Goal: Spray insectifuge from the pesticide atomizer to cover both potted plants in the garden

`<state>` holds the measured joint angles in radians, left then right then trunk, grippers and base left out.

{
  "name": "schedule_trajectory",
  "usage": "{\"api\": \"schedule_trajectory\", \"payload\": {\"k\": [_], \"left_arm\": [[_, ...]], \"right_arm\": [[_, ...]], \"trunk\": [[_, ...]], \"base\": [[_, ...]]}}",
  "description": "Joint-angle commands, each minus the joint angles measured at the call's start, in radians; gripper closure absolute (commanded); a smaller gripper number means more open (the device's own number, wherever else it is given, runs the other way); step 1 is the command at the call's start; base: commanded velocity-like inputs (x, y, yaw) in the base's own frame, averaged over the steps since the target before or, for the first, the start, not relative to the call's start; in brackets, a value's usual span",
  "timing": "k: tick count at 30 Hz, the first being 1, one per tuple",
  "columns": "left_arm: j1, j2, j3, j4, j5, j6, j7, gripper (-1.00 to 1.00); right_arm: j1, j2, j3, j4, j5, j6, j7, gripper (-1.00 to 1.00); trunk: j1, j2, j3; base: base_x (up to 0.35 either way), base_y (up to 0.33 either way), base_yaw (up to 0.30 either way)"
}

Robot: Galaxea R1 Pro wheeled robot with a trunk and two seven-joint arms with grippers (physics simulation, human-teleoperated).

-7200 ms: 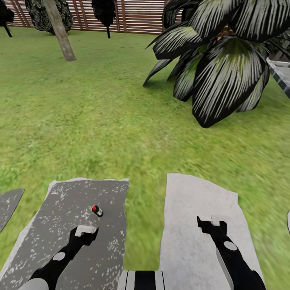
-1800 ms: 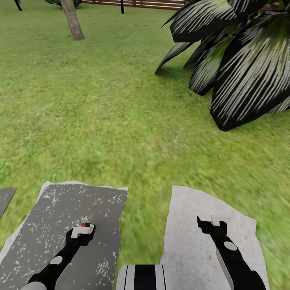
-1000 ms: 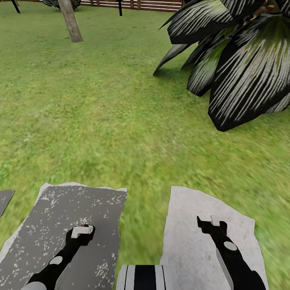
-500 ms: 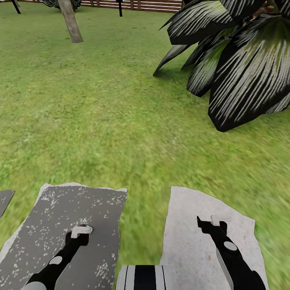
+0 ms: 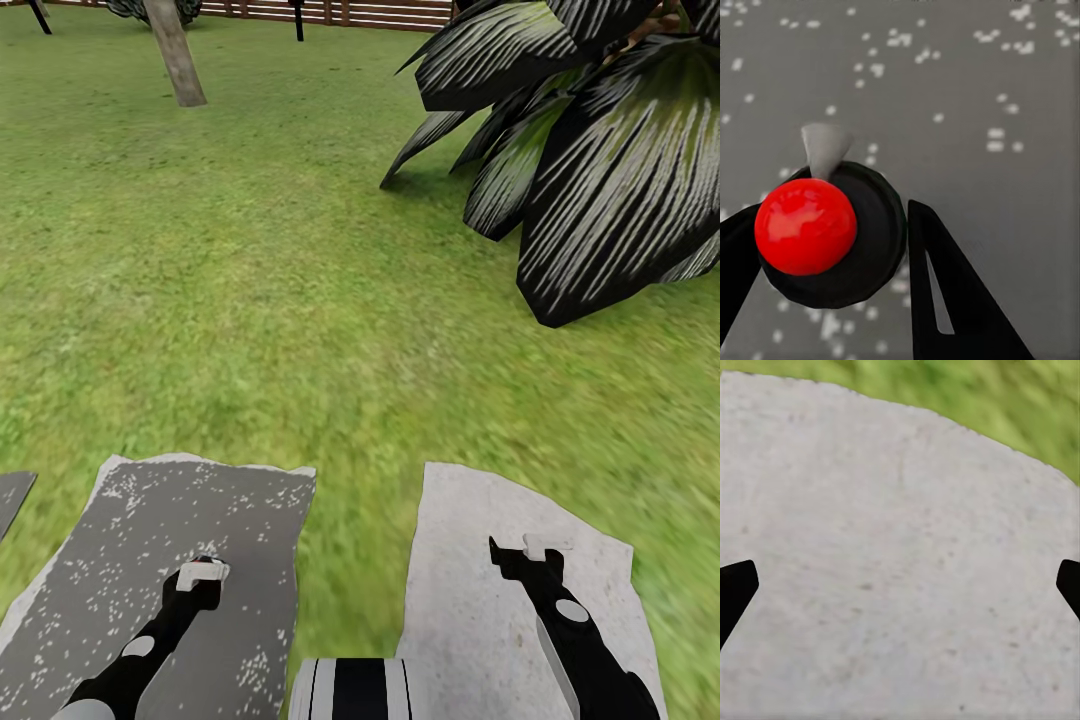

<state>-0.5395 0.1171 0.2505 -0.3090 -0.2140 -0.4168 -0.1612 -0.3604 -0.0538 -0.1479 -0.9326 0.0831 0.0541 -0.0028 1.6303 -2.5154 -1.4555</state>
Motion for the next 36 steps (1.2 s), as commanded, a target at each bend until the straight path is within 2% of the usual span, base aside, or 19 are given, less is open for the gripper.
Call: {"api": "schedule_trajectory", "payload": {"k": [1,4,18,33,36], "left_arm": [[-0.001,0.000,0.009,0.001,-0.008,-0.004,-0.006,1.00],[-0.001,-0.001,0.008,0.001,-0.009,-0.004,-0.006,1.00],[0.000,-0.005,0.007,0.000,-0.010,-0.002,-0.006,1.00],[0.000,-0.001,0.009,-0.001,-0.009,-0.002,-0.006,1.00],[0.012,0.003,0.010,0.001,-0.011,-0.002,-0.006,1.00]], "right_arm": [[0.000,0.000,0.000,-0.002,0.009,0.006,0.000,-1.00],[0.000,0.000,-0.001,-0.003,0.008,0.006,0.000,-1.00],[0.000,-0.001,0.001,0.001,0.010,0.001,0.001,-1.00],[0.000,-0.003,0.000,0.005,0.012,-0.001,-0.001,-1.00],[0.000,-0.004,0.001,0.007,0.015,-0.022,0.000,-1.00]], "trunk": [[0.000,0.000,-0.001],[0.000,0.000,-0.001],[-0.006,0.003,0.054],[-0.013,0.007,0.134],[-0.015,0.007,0.151]], "base": [[0.000,0.000,0.000],[0.000,0.000,0.000],[0.000,0.000,0.000],[0.000,0.000,0.000],[0.000,0.000,0.000]]}}
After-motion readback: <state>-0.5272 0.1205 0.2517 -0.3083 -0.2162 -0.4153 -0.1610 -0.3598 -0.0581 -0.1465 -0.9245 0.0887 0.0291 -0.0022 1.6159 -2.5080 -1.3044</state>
